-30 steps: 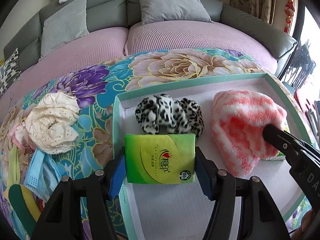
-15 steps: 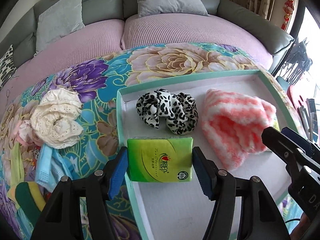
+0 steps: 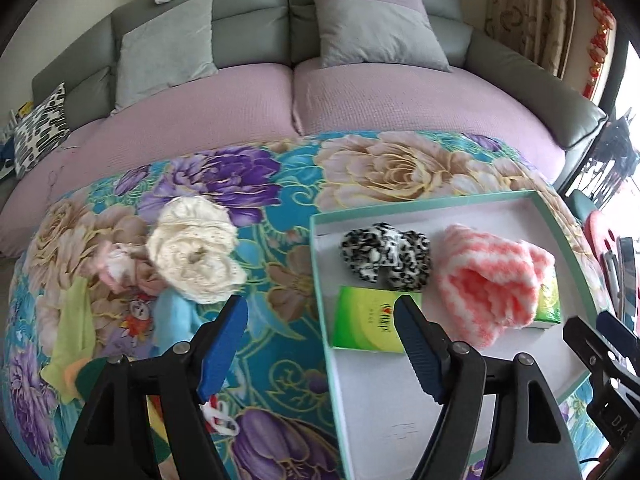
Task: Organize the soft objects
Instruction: 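Lower the towel into the tray with the right tool while the left tool lowers the tissue pack, then open both tools and withdraw them from the tray toward the pile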
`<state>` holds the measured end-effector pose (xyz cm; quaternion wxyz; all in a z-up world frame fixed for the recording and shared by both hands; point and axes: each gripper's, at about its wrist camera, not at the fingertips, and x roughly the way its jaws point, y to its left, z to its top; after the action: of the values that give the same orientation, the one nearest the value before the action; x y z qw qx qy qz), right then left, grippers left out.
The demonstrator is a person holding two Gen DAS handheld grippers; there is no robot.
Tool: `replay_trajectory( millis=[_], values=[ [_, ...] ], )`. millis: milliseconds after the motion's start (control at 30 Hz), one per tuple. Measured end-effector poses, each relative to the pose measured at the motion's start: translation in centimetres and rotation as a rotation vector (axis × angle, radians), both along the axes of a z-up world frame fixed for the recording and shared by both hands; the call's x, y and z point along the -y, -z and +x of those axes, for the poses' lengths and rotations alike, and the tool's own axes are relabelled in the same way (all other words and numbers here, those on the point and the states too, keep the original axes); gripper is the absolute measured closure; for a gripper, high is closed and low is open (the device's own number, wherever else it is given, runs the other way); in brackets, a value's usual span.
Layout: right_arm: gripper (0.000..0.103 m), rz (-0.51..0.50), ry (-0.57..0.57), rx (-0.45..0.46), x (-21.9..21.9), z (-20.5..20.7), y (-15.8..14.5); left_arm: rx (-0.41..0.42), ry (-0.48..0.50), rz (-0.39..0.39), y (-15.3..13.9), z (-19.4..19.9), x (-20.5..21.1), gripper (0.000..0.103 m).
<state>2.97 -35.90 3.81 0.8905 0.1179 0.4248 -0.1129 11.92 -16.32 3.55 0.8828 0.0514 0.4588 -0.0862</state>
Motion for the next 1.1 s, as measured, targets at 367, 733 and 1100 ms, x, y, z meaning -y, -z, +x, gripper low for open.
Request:
replay_trajectory(
  millis=[367, 733, 1100],
  values=[
    [0.013, -0.027, -0.011, -0.041, -0.4, 0.3, 1.0, -0.02, -0.032, -0.027, 0.6, 0.4, -0.7, 0.024],
    [0.0, -0.072, 0.052, -0.062, 0.5, 0.0, 1.4, -0.008, -0.102, -0.018, 1.6, 0.8, -1.5, 0.0],
    [0.0, -0.084, 0.028, -0.044, -0.3, -0.6, 0.8, 0.029, -0.113, -0.025, 0.1, -0.7, -3.0, 0.0]
  ],
)
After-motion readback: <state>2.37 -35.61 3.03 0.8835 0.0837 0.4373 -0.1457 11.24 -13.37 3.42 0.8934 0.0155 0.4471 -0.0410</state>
